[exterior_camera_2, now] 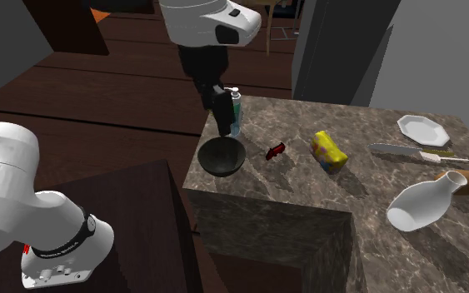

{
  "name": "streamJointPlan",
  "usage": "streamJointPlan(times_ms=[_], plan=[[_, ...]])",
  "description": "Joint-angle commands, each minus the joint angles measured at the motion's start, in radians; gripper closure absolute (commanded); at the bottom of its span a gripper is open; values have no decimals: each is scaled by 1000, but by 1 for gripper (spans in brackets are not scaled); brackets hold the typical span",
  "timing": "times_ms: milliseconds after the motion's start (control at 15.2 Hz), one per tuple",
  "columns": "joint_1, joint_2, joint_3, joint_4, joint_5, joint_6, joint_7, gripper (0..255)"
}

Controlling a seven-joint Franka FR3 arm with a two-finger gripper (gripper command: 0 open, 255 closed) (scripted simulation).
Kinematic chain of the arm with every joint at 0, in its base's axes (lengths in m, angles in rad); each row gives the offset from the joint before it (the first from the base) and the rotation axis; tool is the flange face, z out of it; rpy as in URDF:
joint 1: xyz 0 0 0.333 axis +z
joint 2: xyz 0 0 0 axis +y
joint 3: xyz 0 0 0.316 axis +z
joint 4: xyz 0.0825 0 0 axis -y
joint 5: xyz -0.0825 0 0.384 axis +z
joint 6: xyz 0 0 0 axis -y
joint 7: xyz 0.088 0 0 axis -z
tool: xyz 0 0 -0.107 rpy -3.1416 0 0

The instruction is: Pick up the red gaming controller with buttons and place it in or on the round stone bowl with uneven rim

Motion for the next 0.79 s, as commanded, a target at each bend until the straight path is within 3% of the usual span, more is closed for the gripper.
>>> streamJointPlan(times_ms=[0, 726], plan=[[5, 64, 10, 6, 4, 56, 15, 0], [32, 449, 68, 97, -2, 326, 113, 0]])
